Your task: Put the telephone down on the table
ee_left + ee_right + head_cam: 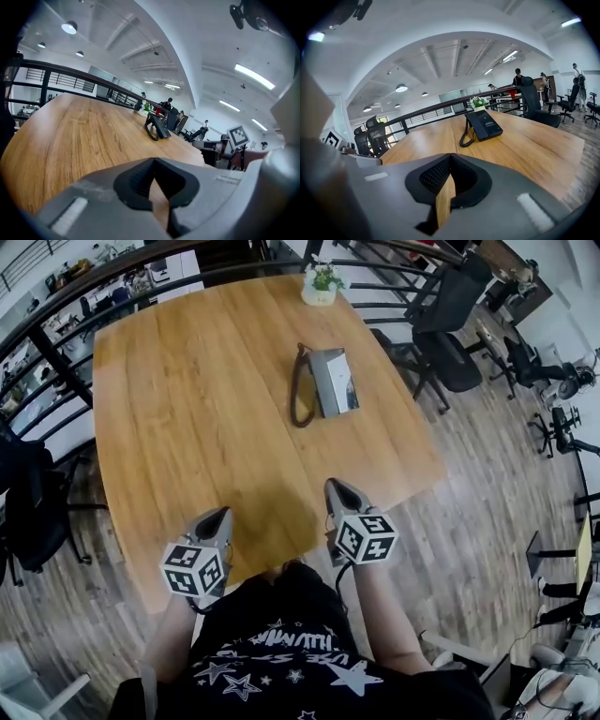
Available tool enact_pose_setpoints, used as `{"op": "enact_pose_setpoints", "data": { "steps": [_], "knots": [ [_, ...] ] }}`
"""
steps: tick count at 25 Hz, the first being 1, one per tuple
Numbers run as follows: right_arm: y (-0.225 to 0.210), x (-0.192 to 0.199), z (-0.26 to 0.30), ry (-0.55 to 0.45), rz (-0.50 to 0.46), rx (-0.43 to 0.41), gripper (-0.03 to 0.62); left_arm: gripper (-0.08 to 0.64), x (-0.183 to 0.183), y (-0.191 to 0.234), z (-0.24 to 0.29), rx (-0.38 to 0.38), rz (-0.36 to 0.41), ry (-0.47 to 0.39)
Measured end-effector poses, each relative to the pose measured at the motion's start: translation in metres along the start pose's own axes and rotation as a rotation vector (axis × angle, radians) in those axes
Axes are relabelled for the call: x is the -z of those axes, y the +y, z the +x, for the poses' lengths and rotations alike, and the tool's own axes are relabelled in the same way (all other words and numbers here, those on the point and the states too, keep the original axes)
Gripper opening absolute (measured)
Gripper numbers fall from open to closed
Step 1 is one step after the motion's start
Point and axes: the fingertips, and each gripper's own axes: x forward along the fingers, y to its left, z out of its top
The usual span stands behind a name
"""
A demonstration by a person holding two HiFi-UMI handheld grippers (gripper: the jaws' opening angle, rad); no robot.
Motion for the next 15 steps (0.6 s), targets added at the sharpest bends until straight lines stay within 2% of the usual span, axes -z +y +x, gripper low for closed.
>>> {"op": "enact_pose_setpoints", "data": {
  "steps": [8, 15],
  "knots": [
    [0.015, -0.012, -0.026, -0.064, 0.044, -0.047, 0.000, 0.002, -0.004, -0.026, -0.009, 0.015, 0.034, 0.020],
    [0.019, -0.004, -0.087, -0.095, 0.051, -0.049, 0.000, 0.002, -0.006, -0.091, -0.015, 0.089, 0.110, 0.031]
  ]
}}
